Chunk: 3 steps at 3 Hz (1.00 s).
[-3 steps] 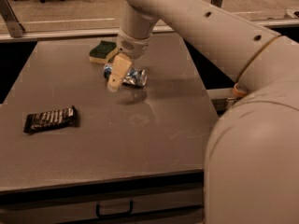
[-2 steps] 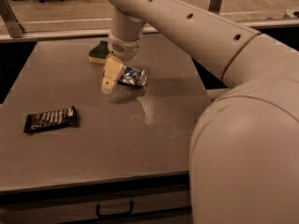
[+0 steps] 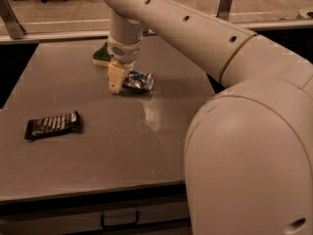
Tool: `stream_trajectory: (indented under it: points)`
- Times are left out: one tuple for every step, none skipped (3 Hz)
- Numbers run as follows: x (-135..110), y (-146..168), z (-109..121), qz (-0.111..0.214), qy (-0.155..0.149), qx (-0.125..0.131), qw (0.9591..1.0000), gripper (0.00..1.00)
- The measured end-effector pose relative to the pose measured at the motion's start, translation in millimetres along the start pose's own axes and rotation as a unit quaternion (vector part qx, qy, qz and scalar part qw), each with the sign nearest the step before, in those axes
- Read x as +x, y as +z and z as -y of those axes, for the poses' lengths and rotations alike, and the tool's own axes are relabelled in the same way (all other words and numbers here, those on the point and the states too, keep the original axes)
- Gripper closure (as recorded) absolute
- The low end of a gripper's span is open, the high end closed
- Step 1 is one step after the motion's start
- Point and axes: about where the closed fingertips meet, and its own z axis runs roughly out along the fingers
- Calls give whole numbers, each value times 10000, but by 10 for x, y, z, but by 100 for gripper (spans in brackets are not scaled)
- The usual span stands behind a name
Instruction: Place redbull can upright
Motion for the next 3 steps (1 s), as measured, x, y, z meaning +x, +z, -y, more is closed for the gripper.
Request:
stream_trajectory:
  points:
    - [-2, -41, 27, 79, -90, -29, 9999, 64]
    - [123, -404, 177, 521, -219, 6, 9984, 87]
    - [367, -843, 266, 1346, -506, -73, 9896, 100]
